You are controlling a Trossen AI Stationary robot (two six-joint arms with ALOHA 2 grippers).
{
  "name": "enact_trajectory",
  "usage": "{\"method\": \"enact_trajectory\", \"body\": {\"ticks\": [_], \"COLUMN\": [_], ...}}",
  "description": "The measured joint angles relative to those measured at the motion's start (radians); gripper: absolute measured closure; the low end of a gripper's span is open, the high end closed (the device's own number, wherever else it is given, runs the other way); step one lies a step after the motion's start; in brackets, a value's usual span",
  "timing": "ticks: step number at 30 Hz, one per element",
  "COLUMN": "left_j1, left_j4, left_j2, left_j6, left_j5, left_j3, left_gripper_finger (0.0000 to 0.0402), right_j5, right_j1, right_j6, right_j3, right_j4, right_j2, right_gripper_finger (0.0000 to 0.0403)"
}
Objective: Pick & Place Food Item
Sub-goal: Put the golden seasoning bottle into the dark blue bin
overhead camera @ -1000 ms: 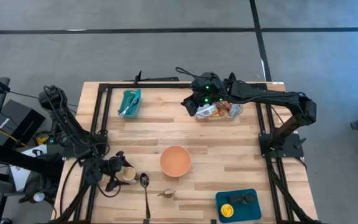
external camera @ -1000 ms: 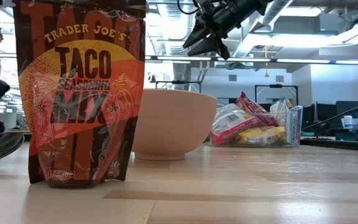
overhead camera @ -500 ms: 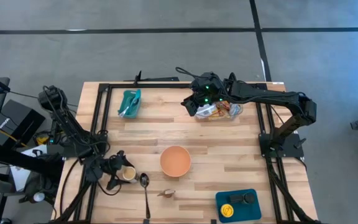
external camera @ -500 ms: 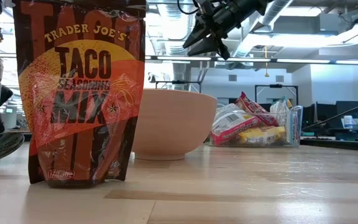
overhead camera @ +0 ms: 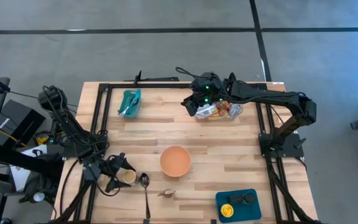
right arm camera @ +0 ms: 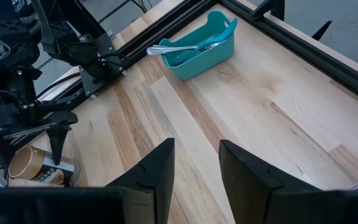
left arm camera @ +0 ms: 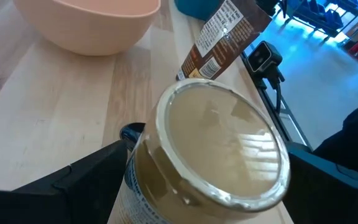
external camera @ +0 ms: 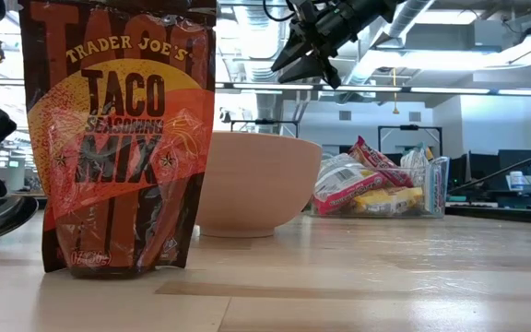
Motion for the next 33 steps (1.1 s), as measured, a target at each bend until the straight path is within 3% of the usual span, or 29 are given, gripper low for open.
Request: {"method": "enact_trajectory", "body": {"ticks": [22,28,33], "left_j1": [0.0,0.0,0.0], "left_j4": [0.006,-0.104,-0.145], "left_j2": [0.0,0.0,0.0], "left_j6": [0.009,0.012,0.131], "left_j5": [0.0,-0.052,-0.103], "left_j3": [0.0,0.0,0.0], "left_gripper_finger": [0.0033,0.0033,0.0033], "right_j5": [0.0,0.0,0.0], "right_j1": [0.0,0.0,0.0], "right_j6": [0.0,0.0,0.0], "right_j3": [0.0,0.0,0.0], "right_j4": [0.0,0.0,0.0], "right_j2": [0.0,0.0,0.0], "right_gripper_finger": [0.0282,0.0282,0.0282]}}
